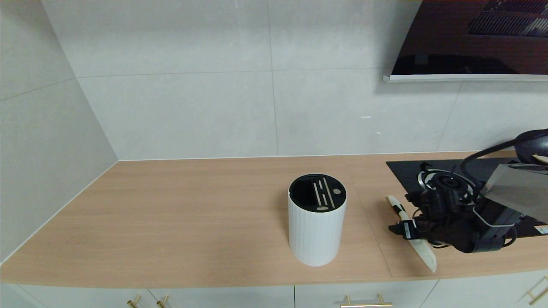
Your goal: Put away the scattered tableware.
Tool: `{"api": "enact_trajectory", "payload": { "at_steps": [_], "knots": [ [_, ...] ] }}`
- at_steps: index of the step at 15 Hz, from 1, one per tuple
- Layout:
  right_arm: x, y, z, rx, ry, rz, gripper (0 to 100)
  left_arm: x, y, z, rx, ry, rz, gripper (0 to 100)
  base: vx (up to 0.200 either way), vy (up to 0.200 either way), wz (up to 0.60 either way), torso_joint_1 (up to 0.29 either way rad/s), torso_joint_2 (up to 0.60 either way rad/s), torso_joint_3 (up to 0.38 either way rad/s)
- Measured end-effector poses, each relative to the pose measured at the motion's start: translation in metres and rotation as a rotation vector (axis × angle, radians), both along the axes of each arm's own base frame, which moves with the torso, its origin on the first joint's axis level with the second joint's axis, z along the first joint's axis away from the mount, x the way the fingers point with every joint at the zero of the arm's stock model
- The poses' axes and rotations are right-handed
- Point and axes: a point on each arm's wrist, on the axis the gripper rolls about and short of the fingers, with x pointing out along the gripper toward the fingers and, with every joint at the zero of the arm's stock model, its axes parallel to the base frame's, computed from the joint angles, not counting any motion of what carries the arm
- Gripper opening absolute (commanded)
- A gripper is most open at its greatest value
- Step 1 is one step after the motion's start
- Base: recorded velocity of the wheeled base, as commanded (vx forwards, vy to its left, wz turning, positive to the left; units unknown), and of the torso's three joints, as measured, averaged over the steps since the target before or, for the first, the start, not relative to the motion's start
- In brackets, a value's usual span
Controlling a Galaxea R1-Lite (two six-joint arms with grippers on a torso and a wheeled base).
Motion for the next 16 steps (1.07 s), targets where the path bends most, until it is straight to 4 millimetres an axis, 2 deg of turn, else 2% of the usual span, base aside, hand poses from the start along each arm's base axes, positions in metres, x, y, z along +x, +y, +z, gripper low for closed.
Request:
{"api": "enact_trajectory", "payload": {
  "at_steps": [3,4,16],
  "knots": [
    [0.0002,0.0000,-0.0014,0.000,0.003,0.000,100,0.0000,0.0000,0.0000,0.000,0.000,0.000,100,0.000,0.000,0.00,0.000,0.00,0.000],
    [0.0002,0.0000,-0.0018,0.000,0.004,0.000,0,0.0000,0.0000,0.0000,0.000,0.000,0.000,100,0.000,0.000,0.00,0.000,0.00,0.000],
    [-0.0011,-0.0001,-0.0096,-0.006,0.025,0.000,0,0.0000,0.0000,0.0000,0.000,0.000,0.000,100,0.000,0.000,0.00,0.000,0.00,0.000]
  ]
}}
